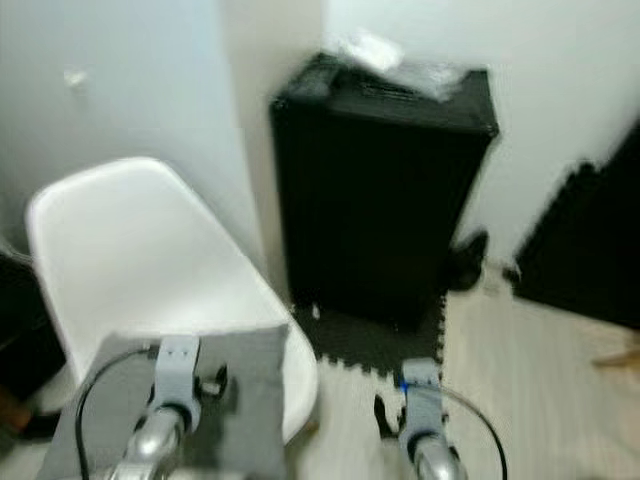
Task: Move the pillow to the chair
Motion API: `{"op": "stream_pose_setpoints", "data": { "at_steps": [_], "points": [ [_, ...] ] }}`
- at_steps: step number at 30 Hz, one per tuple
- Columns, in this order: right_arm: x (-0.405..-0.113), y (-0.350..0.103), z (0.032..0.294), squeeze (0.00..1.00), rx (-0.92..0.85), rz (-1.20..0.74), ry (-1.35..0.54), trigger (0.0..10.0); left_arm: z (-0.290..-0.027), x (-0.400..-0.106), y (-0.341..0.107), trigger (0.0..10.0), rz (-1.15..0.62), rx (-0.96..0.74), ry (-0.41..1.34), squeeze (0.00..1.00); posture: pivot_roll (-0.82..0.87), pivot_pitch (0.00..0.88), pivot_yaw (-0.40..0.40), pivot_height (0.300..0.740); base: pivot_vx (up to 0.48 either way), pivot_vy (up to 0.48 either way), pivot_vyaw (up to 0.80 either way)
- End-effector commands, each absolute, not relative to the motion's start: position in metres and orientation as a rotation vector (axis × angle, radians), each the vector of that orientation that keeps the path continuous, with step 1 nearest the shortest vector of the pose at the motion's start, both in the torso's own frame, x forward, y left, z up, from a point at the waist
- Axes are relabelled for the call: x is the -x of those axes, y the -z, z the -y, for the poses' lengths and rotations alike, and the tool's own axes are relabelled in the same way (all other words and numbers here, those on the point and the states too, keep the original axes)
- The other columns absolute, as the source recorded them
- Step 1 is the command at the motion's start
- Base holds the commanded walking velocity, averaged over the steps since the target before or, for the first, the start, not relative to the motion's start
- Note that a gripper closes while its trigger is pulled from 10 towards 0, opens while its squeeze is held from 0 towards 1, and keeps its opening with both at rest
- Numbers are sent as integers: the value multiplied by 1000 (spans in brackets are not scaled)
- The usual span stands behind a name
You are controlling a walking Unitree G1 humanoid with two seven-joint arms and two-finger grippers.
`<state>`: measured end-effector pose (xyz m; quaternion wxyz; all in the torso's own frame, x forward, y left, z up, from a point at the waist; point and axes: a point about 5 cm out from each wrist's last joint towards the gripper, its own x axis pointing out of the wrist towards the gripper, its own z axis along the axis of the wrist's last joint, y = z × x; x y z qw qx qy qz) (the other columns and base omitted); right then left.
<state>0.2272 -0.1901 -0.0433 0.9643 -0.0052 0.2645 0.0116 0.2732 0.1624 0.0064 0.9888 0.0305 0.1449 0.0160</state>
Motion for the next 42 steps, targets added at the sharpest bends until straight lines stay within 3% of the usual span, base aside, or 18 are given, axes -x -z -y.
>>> {"op": "stream_pose_setpoints", "data": {
  "at_steps": [1,42],
  "points": [
    [-227,44,187,0,-13,-536,-16,10000,-173,-259,8,10000,-364,-78,-55,0,33,120,6,740,0,0,-800],
    [-223,44,219,0,29,-575,163,10000,-172,-267,7,10000,-400,-101,-17,0,23,92,26,740,0,0,-800]
  ]
}}
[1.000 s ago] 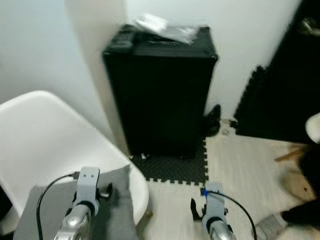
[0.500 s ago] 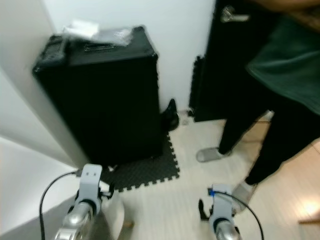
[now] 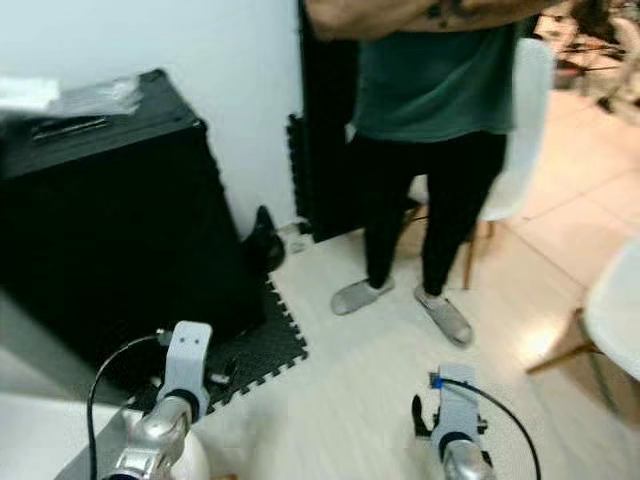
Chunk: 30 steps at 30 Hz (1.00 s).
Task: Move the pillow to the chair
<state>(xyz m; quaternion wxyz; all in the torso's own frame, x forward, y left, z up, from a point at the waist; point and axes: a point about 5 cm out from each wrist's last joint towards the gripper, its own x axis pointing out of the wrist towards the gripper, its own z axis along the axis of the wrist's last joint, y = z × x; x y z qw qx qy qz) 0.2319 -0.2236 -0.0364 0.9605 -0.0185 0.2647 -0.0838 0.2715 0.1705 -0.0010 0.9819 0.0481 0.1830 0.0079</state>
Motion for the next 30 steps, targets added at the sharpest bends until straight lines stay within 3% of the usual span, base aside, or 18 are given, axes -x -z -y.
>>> {"op": "stream_pose_setpoints", "data": {
  "at_steps": [1,16,30],
  "points": [
    [-223,44,219,0,29,-575,166,10000,-172,-267,7,10000,-400,-100,-17,0,22,86,25,740,0,0,-800],
    [-221,43,234,0,58,-585,248,10000,-172,-267,7,10000,-400,-81,-24,0,14,62,22,740,0,0,-800],
    [-220,45,229,0,57,-595,240,10000,-176,-269,7,10000,-418,-38,-75,0,17,59,23,740,0,0,-800]
  ]
}}
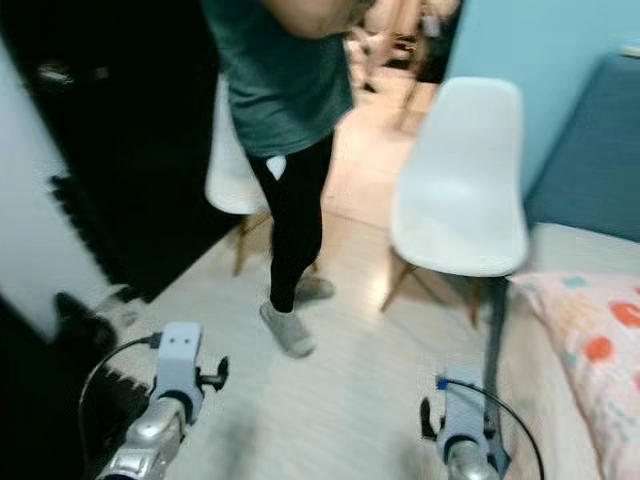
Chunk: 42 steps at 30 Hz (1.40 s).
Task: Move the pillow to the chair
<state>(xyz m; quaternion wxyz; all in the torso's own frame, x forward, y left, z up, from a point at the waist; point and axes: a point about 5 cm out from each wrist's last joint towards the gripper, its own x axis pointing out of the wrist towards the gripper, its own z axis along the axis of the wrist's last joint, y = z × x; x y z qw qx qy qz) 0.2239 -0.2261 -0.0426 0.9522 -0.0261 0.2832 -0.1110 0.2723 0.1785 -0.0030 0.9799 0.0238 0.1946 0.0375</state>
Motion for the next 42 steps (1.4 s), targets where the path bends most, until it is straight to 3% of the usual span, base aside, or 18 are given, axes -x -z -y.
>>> {"op": "stream_pose_setpoints", "data": {
  "at_steps": [1,25,30,36,42],
  "points": [
    [-219,45,229,0,57,-597,241,10000,-176,-269,8,10000,-420,-16,-77,0,17,59,22,740,0,0,-800],
    [-223,43,227,0,35,-578,240,10000,-176,-272,4,10000,-407,-49,-69,0,18,61,18,740,0,0,-800],
    [-241,34,207,0,51,-519,131,10000,-179,-270,6,10000,-412,-65,-79,0,14,59,16,740,0,0,0],
    [-257,25,193,0,104,-493,16,10000,-178,-271,4,10000,-397,-24,-132,0,21,68,-64,740,0,0,0],
    [-263,20,193,0,99,-476,-1,10000,-173,-273,-3,10000,-357,-51,-123,0,41,76,-87,740,0,0,0]
  ]
}}
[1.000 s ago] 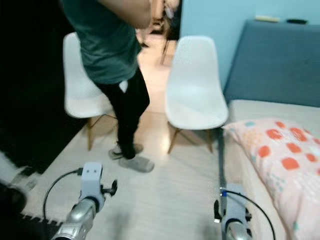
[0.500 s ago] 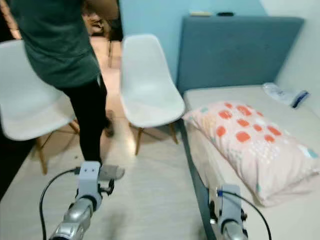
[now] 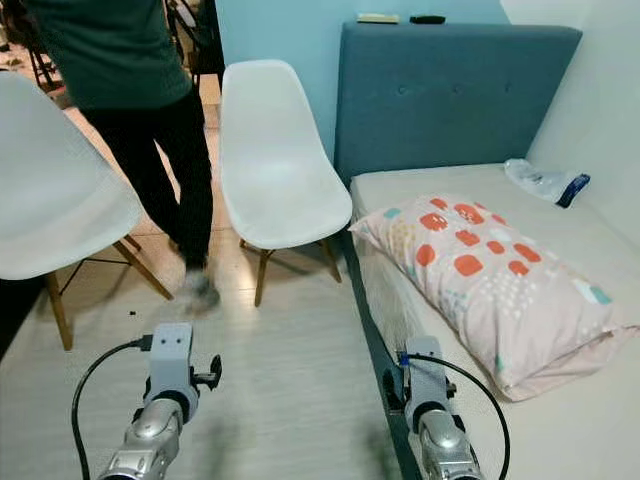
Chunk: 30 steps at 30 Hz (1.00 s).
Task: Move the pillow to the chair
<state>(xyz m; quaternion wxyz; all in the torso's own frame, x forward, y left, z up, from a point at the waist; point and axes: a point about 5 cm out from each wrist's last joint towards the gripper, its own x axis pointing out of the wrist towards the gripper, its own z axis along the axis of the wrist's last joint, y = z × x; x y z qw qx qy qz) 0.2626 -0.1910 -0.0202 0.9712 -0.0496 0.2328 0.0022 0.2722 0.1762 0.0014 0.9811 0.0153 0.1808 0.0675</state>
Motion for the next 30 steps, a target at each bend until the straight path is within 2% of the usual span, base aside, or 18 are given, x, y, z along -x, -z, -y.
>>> {"op": "stream_pose_setpoints", "data": {
  "at_steps": [1,6,8,16,30],
  "points": [
    [-264,19,194,0,96,-471,4,10000,-173,-274,-4,10000,-345,-55,-118,0,41,76,-87,740,0,0,0],
    [-264,18,194,0,84,-454,26,10000,-173,-278,-10,10000,-312,-53,-106,0,39,77,-73,740,0,0,0],
    [-261,20,193,0,69,-451,41,10000,-174,-280,-11,10000,-320,-61,-95,0,28,79,-45,740,291,0,0],
    [-257,23,192,0,62,-454,44,10000,-174,-284,-14,10000,-318,-53,-93,0,18,81,-31,740,301,0,0],
    [-262,20,189,0,67,-443,28,10000,-173,-285,-15,10000,-311,-42,-94,0,24,89,-35,740,313,0,0]
  ]
}}
